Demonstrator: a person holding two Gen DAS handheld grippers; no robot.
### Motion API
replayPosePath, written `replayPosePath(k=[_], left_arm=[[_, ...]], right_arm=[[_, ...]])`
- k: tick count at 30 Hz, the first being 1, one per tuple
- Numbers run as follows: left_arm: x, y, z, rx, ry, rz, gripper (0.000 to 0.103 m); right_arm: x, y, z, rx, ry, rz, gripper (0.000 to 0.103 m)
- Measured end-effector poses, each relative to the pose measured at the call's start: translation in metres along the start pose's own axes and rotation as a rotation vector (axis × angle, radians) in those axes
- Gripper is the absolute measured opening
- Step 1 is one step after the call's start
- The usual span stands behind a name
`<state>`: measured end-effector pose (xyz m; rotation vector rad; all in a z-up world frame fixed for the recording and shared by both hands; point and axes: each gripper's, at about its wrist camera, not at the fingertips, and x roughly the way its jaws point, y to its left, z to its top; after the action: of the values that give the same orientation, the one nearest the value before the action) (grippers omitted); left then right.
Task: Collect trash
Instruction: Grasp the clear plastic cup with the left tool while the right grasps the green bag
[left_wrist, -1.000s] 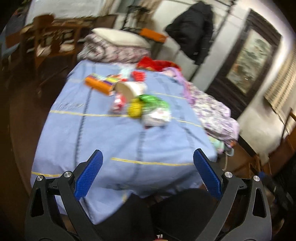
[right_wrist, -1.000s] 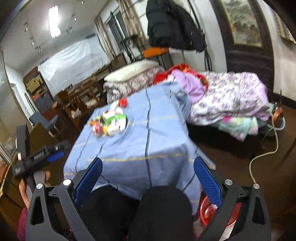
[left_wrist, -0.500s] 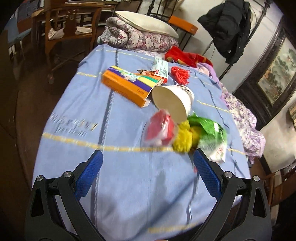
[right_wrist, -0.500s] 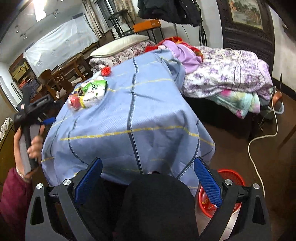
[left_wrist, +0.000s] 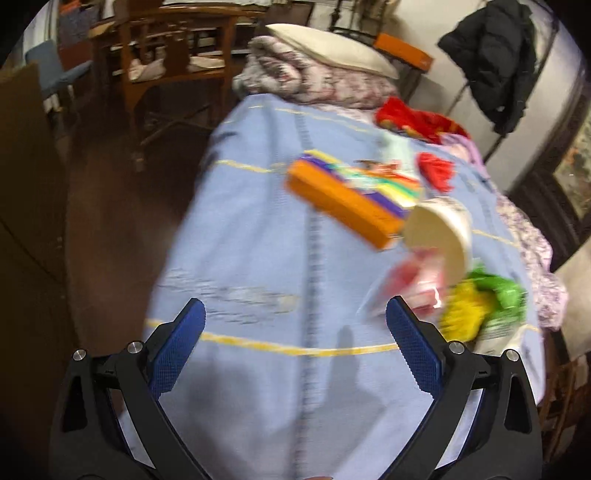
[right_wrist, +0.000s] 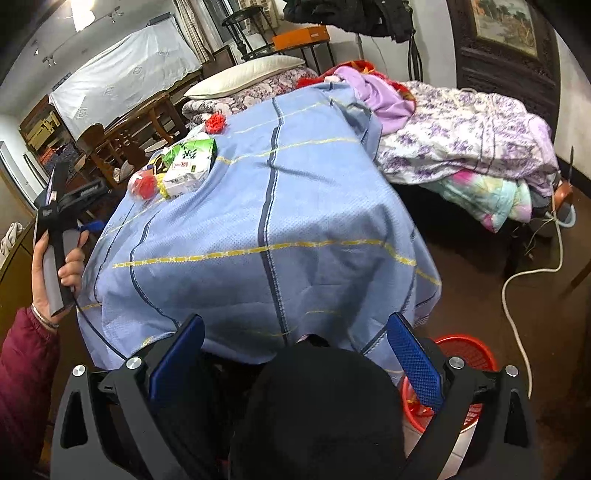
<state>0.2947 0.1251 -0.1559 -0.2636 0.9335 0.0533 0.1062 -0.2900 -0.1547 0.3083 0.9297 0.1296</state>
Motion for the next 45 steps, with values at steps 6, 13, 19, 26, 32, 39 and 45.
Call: replayPosePath(k=[6,13,19,26,32,39,45], left_arm=[[-0.019,-0.008,-0.007,0.059,-0.067,-0.066,0.094],[-0.01,-0.081,-0.012,0.327,-0.119,-0.063,0.094],[0.032,-0.08,-0.005,0.32,-0.029,-0.069,0.035],[0.011,-0.057,-0.01,0.23,-0.097,-0.173,0.031],[0.011,-0.059,-0.01,0.234,-0.122,-0.145,0.031],[0.015,-0.058,-0.006,0.215,-0.122,-0.154,0.032],[0.018,-0.049,0.0,0.17,-0.104,-0.205,0.032]], right_arm=[[0.007,0.003,0.0,-0.003,0.01,0.01,0.097],[0.006,-0.001,0.002,0.01,0.007,-0.006,0.097],[0.001,0.006,0.004,-0.03,-0.014,-0.034,0.097],[0.008,0.038,0.038,-0.109,-0.047,0.014,0.089],[0.03,0.09,0.099,-0.165,-0.127,0.106,0.089],[0.093,0.123,0.155,-0.121,-0.065,0.121,0.089],[0.135,0.135,0.167,-0.108,-0.015,0.096,0.089]])
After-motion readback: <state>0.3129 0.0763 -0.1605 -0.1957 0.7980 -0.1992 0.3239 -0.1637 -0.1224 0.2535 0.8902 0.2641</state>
